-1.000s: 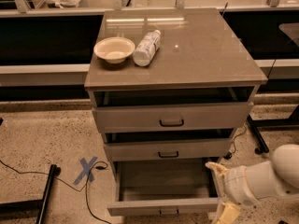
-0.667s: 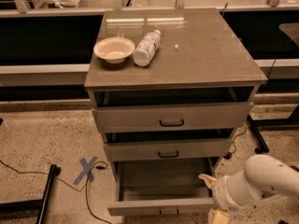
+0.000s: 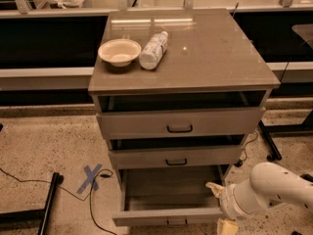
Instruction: Close bottom drawer
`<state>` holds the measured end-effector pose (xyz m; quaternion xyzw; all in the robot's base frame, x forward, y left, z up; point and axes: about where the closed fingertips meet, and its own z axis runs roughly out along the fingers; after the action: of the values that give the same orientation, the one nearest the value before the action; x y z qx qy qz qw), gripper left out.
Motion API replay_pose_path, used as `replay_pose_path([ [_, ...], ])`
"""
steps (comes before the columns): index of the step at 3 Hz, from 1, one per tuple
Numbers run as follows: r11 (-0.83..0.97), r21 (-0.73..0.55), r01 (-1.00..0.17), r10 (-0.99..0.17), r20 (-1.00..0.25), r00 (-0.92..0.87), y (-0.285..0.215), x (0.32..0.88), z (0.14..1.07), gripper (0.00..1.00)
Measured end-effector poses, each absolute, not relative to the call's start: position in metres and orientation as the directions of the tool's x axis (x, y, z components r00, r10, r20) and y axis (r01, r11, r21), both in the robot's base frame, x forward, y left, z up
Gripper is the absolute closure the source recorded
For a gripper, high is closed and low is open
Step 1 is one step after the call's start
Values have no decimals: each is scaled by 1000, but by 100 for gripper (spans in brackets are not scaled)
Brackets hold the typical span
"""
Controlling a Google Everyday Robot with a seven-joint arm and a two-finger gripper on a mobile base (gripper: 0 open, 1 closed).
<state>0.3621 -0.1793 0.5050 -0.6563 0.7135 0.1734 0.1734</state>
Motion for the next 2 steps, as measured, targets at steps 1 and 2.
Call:
replay_pose_path([
  [1, 0, -17, -1000, -887, -462, 8, -196, 374, 482, 0],
  [2, -92, -76, -993, -889, -442, 117, -241, 393, 429, 0],
])
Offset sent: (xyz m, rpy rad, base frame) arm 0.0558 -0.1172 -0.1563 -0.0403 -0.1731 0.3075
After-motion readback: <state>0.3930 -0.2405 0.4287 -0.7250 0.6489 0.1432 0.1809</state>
